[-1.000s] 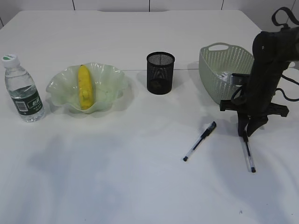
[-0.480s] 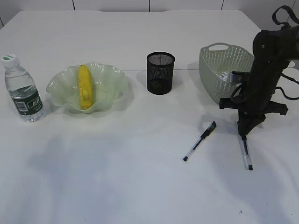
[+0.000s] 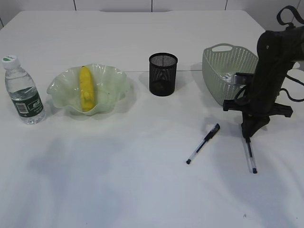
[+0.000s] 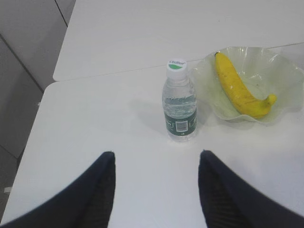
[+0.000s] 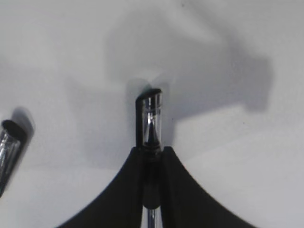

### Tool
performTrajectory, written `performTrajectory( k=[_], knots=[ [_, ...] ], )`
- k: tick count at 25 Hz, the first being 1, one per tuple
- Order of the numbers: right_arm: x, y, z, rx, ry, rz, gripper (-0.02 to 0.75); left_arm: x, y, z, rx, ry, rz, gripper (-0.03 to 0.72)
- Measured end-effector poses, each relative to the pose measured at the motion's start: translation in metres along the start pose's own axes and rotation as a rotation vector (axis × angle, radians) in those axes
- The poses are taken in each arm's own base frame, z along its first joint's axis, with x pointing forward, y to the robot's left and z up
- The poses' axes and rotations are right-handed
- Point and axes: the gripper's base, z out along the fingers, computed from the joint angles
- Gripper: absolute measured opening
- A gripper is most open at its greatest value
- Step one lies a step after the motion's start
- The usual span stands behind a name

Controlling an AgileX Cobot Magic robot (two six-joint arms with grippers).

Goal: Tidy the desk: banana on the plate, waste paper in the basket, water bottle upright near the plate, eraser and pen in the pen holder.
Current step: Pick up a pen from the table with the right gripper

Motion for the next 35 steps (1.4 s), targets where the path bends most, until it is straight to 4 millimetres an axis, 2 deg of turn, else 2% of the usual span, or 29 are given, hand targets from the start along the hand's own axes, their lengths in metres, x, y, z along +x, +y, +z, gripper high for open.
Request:
performTrajectory(
  k=[17,26,35],
  knots=[
    [0.004,0.004,-0.002,-0.018,0.050,0.006,0.053,0.000,0.000,0.000,-0.001,0.002,0.001,0.395],
    [-0.003,0.038,-0.025,-0.031,-0.043,-0.076,0.052,0.000,0.000,0.000,-0.001,0.002,0.001,0.395],
    [-0.014,0.045,-0.050,-0.053,-0.107,-0.084,0.052,0.000,0.000,0.000,-0.001,0.004,0.001,0.395]
  ],
)
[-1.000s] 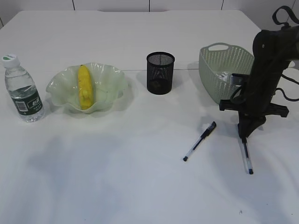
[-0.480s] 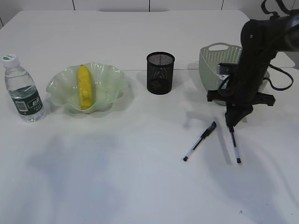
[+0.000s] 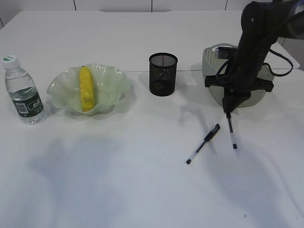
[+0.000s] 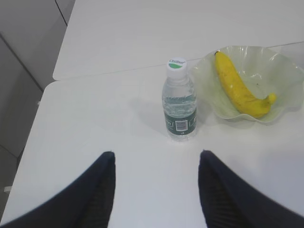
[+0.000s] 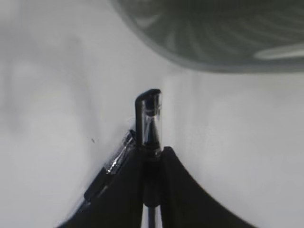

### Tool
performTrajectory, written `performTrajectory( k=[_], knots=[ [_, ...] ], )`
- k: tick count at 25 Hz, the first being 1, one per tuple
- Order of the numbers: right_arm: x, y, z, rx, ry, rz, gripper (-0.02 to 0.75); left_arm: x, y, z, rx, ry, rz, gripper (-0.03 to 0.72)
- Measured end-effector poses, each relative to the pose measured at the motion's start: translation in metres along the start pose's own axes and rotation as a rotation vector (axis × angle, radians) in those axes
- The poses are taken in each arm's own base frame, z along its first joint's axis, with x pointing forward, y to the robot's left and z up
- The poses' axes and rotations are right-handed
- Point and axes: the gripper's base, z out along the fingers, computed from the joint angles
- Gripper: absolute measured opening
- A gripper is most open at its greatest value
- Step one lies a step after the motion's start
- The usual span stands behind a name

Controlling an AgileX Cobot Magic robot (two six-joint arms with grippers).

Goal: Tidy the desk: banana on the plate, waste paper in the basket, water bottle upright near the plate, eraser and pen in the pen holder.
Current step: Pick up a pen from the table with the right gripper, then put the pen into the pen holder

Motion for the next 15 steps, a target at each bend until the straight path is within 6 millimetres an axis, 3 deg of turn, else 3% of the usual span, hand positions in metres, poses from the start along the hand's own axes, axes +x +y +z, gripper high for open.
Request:
performTrajectory(
  k=[15],
  knots=[
    [-0.028,0.012,-0.057,-0.082,-0.196,-0.016,0.052,0.000,0.000,0.000,0.000,0.000,0.000,0.395]
  ],
)
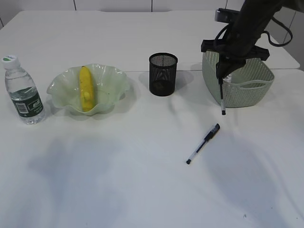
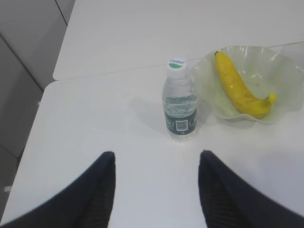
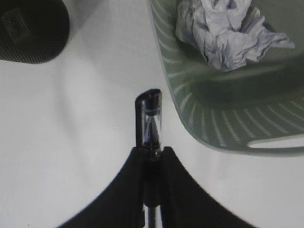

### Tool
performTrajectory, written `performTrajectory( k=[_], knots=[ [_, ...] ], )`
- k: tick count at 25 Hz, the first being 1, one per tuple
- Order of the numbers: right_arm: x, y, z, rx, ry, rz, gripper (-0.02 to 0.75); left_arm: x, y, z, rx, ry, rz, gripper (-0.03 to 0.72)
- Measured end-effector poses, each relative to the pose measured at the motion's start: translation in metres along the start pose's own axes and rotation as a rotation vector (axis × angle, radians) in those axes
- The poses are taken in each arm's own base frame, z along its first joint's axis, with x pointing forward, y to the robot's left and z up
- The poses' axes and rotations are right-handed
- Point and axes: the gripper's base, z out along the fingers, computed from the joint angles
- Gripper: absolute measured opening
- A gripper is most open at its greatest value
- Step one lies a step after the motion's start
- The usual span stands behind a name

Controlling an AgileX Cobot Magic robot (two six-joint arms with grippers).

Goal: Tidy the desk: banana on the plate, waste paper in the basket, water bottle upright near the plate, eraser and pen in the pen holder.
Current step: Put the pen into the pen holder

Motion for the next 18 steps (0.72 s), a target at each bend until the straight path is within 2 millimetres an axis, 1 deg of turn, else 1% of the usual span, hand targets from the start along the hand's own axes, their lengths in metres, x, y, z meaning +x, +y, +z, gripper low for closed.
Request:
performTrajectory(
  k=[9,18],
  knots=[
    [-0.018,0.011,-0.023,-0.084,-0.142,-0.041,0.052,0.000,0.000,0.000,0.000,0.004,0.000,0.395],
    [-0.029,0.027,-0.028,-0.247,-0.285,-0.135,0.051,0.002,0.001,0.000,-0.006,0.018,0.010,0.395]
  ],
)
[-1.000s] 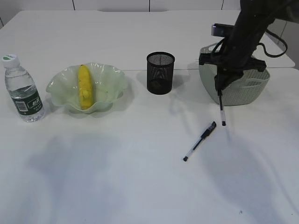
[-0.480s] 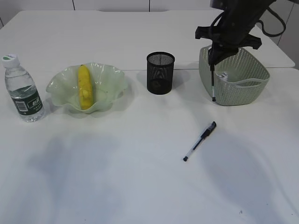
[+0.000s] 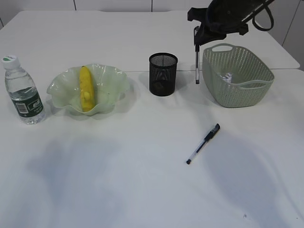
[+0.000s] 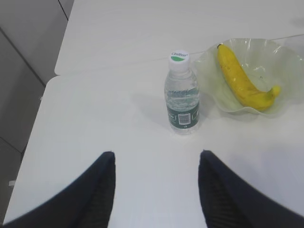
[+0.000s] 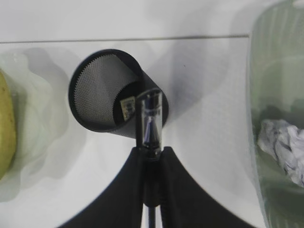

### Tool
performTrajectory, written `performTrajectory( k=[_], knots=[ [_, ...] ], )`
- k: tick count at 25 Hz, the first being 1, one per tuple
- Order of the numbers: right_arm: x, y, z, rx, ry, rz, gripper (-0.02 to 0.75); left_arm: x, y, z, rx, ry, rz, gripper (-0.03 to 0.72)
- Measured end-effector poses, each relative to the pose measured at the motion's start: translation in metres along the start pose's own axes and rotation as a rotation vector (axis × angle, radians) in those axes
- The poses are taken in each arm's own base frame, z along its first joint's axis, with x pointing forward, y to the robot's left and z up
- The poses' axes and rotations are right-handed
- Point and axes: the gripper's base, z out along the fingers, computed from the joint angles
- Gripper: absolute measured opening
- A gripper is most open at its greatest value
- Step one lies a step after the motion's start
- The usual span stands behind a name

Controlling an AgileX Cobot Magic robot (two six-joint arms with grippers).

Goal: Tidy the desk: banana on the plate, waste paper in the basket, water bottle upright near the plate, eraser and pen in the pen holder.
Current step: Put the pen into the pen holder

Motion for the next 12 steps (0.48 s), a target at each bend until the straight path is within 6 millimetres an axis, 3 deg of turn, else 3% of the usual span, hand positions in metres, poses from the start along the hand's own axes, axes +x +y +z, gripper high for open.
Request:
performTrajectory(
  k=[12],
  knots=[
    [-0.021,0.016,-0.003,-0.161,-0.244,-0.137,0.051,0.002,0.002,0.000,-0.018,0.022,0.028,0.395]
  ],
)
